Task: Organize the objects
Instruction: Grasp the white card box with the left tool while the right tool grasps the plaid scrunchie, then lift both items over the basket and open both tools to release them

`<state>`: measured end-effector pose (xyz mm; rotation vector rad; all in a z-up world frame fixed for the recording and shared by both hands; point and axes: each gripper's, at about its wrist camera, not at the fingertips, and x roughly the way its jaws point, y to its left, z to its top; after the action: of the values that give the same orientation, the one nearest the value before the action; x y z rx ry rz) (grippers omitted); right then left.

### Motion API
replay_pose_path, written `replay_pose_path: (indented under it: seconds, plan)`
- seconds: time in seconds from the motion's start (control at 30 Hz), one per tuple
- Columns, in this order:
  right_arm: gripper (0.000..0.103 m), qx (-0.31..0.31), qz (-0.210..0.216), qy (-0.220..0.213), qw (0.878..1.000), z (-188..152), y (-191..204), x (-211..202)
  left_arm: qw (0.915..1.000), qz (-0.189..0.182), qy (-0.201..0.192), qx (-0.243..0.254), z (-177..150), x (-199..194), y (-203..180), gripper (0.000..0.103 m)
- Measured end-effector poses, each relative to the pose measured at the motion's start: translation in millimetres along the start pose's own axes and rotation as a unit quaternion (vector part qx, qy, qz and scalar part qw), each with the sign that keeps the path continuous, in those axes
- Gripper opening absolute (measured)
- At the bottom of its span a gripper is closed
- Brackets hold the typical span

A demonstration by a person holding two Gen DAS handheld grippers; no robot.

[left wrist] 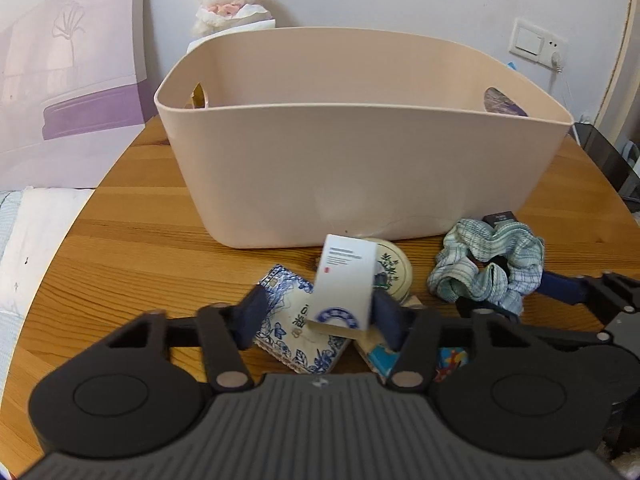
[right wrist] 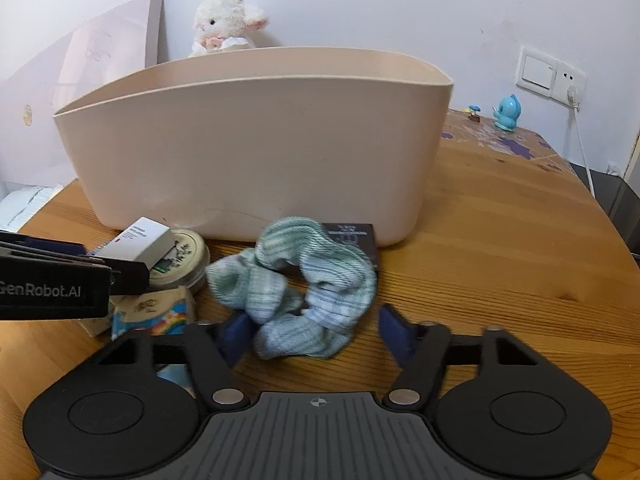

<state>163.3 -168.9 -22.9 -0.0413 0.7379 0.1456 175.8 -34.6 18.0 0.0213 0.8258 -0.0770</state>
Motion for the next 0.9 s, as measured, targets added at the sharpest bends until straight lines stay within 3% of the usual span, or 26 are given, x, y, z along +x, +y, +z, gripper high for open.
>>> replay_pose_path:
  seconds: [0.03,0.1,0.2,0.3,0.9]
  plan:
    - [0.049,0.0,0.002,0.0,1.0,0,0,0,1.0,-0.002,-0.001,0.002,0,-1,-1,0.038]
    - [0.04,0.002,0.005,-0.001,1.0,0,0,-2,1.0,-0.001,-0.002,0.006,-1,-2,-2,0.034]
    - [0.03,0.011,0.017,0.001,1.0,0,-5,-6,0.9999,-0.008,-0.006,0.008,-2,-4,-2,0.033]
    - [0.027,0.023,0.025,0.003,0.999,-1,-10,-8,0.9998,-0.014,-0.008,0.011,-2,-7,-3,0.033]
    - [0.025,0.039,0.034,-0.059,0.997,6,-33,-70,0.9953,-0.027,-0.087,0.031,-2,-63,-12,0.033]
